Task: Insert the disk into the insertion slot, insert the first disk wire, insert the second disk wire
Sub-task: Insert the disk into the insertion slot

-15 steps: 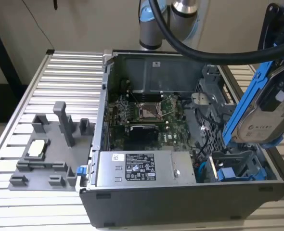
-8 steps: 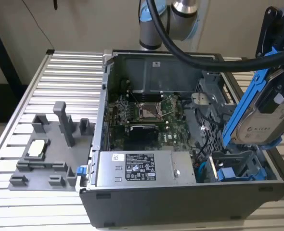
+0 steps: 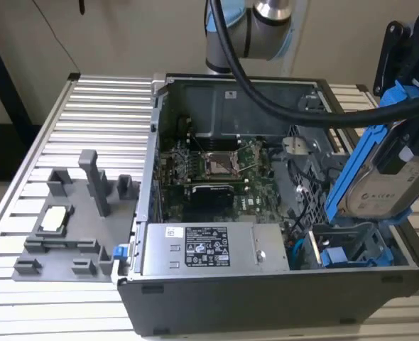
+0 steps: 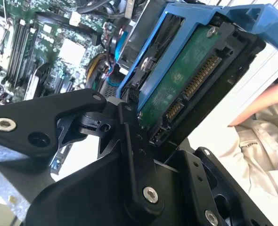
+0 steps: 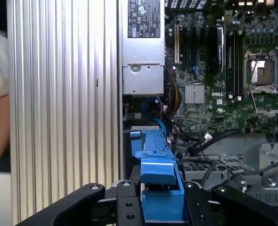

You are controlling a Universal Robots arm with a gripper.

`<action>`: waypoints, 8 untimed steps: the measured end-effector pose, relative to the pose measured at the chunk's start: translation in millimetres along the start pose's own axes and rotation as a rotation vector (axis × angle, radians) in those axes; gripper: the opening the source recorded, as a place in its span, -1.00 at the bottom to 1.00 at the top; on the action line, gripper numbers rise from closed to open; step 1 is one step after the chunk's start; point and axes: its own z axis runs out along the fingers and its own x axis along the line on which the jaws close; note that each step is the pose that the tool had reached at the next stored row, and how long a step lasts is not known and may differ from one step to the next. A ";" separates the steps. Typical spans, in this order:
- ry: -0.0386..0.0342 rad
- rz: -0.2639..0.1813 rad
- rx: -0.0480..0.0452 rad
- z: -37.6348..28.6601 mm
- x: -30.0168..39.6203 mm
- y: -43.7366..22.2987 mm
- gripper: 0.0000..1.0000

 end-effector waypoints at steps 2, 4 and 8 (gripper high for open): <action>0.0003 0.000 0.0000 2.4 -0.1 -0.3 -0.34; 0.0003 0.000 0.0000 4.9 0.0 -0.5 -0.34; 0.0004 0.000 0.0001 10.3 -0.1 -1.4 -0.34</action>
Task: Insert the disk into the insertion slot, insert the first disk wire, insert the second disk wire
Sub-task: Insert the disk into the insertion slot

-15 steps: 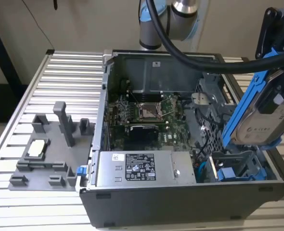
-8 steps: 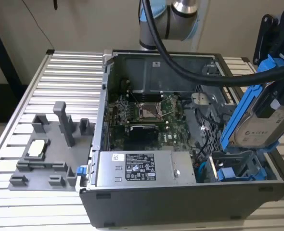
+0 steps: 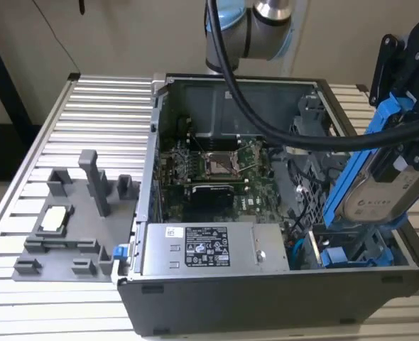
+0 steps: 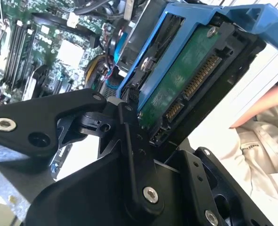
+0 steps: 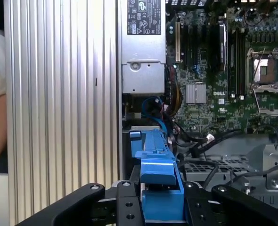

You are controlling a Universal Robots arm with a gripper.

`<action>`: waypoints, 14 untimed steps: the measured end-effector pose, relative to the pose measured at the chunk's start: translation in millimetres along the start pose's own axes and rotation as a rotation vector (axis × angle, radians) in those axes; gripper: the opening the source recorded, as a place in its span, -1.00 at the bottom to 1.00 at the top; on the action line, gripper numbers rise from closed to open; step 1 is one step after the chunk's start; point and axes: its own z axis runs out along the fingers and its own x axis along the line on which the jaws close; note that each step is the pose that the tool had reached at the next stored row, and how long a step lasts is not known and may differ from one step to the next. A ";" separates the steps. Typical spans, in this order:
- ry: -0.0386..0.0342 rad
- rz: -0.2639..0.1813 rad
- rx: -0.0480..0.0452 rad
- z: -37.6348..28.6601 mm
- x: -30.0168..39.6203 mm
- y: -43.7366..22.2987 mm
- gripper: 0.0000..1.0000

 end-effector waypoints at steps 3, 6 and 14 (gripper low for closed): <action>0.0000 0.000 0.0000 4.6 0.0 -0.7 -0.34; 0.0000 0.000 0.0000 9.1 -0.1 -1.4 -0.34; 0.0001 0.000 0.0000 21.3 -0.4 -2.3 -0.34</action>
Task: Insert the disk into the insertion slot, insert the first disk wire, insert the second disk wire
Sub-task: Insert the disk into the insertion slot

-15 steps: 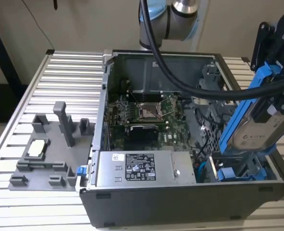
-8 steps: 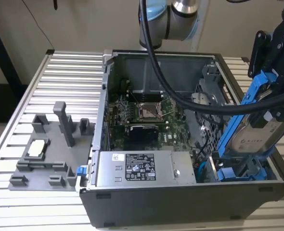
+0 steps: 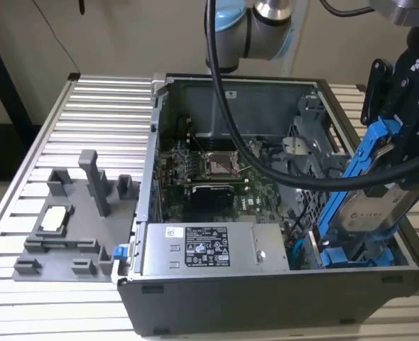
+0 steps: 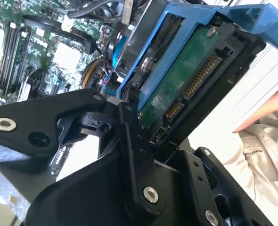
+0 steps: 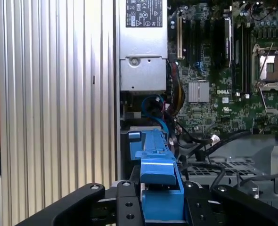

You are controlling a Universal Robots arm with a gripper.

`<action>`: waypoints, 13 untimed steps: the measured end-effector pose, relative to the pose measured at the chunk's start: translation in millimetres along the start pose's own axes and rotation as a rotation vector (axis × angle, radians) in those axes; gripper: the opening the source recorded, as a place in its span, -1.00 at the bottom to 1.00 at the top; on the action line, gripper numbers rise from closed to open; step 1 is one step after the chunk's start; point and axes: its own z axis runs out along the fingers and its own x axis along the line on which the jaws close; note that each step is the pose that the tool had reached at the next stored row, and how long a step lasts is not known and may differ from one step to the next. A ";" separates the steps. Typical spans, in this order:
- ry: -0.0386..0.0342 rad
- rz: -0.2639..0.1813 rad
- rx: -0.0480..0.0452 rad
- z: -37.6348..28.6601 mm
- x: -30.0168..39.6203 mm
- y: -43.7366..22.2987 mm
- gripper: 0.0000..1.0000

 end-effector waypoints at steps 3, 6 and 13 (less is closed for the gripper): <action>-0.0002 0.000 0.0000 3.8 -0.1 -0.2 -0.34; 0.0000 0.000 0.0000 6.9 -0.3 -0.7 -0.34; -0.0003 -0.001 0.0000 13.2 -1.7 -2.9 -0.34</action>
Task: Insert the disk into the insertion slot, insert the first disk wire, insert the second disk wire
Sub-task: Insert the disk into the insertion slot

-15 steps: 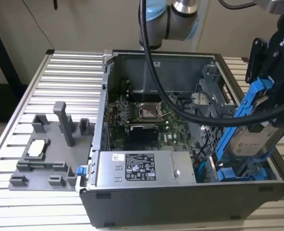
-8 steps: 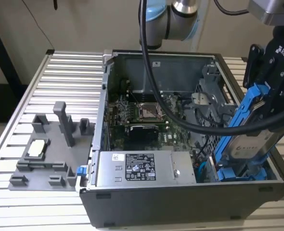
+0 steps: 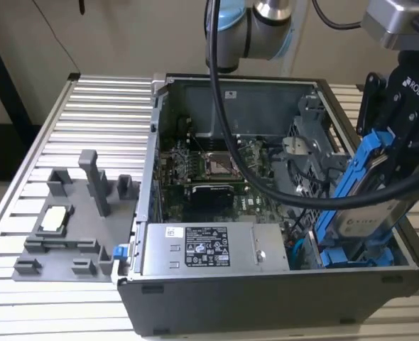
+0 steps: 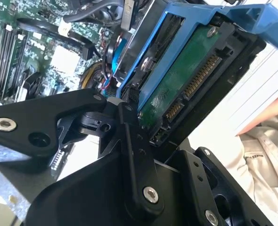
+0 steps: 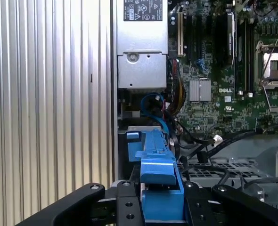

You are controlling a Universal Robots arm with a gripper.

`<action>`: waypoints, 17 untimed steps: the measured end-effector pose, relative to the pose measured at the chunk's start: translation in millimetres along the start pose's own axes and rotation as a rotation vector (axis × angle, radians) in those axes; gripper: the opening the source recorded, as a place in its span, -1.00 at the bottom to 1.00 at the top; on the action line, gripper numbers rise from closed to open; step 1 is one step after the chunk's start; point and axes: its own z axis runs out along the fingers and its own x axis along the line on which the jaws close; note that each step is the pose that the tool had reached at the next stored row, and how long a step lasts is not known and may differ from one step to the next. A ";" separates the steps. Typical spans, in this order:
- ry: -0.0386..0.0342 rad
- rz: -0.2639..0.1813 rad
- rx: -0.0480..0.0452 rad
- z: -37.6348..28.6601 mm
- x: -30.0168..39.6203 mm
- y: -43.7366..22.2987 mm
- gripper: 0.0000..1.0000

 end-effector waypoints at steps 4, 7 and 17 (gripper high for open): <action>-0.0005 0.000 0.0000 2.1 -1.0 -2.7 -0.34; -0.0010 0.000 0.0000 4.0 -1.8 -4.2 -0.34; -0.0017 0.000 0.0001 16.8 -4.9 -5.4 -0.34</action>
